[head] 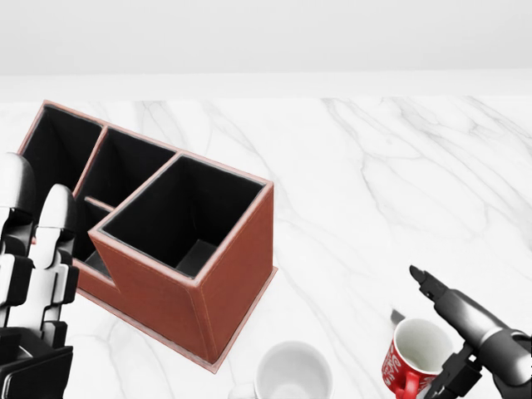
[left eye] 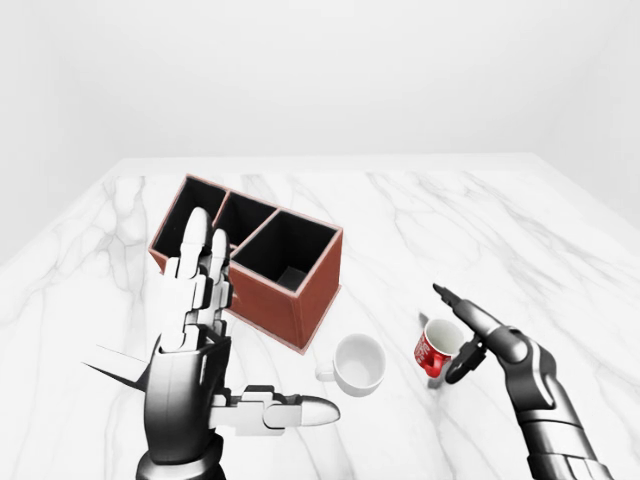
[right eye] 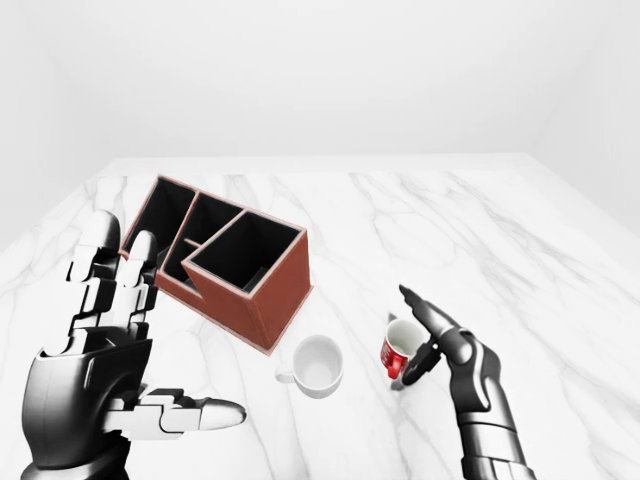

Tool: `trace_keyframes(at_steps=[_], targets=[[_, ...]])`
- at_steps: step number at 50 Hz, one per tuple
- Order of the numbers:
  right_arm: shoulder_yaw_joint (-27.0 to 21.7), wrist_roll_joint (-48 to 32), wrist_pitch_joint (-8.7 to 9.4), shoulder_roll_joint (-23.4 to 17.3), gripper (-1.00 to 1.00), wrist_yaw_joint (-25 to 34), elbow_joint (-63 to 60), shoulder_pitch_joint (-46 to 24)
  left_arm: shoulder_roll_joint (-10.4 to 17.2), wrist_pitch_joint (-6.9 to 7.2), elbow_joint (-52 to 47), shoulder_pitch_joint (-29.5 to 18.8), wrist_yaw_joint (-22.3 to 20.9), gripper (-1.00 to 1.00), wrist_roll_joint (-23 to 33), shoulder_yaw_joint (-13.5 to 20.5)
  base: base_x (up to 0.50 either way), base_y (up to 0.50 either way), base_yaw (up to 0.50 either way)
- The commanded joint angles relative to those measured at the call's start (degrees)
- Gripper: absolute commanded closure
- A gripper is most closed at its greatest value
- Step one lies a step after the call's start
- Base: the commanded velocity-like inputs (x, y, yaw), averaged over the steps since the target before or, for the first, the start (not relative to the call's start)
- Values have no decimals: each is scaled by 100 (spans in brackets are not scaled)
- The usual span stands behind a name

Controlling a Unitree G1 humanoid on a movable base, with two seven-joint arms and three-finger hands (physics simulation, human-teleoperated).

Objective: Pick up the red mug and place it to the right of the caddy.

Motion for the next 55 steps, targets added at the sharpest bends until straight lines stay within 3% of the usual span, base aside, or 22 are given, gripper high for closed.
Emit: trace_keyframes(at_steps=[1,2,3,4,5,33,40,55], targets=[[114,-113,-44,20,-87,-212,737,-236,-13,0,1,-303,57,-100,-48,83,0,0,0],[113,-111,-25,27,-87,-200,711,-230,-11,0,1,-304,53,-100,-60,94,0,0,0],[107,-99,-9,28,10,-189,704,-246,-15,0,1,-309,48,-100,-64,105,0,0,0],[108,-95,-13,23,33,-181,704,-246,-27,0,1,-310,40,-100,-55,105,0,0,0],[101,-93,11,23,100,-173,676,-253,-37,0,1,-312,36,-100,-42,95,0,0,0],[-95,-64,63,-9,100,340,-81,-201,-22,0,1,-292,56,-100,-13,53,0,0,0],[-168,-68,63,-29,100,716,-677,-362,-2,0,1,-312,79,-100,-13,29,0,0,0],[19,-167,63,45,100,724,-1231,-972,-30,0,1,-312,44,-100,7,41,0,0,0]])
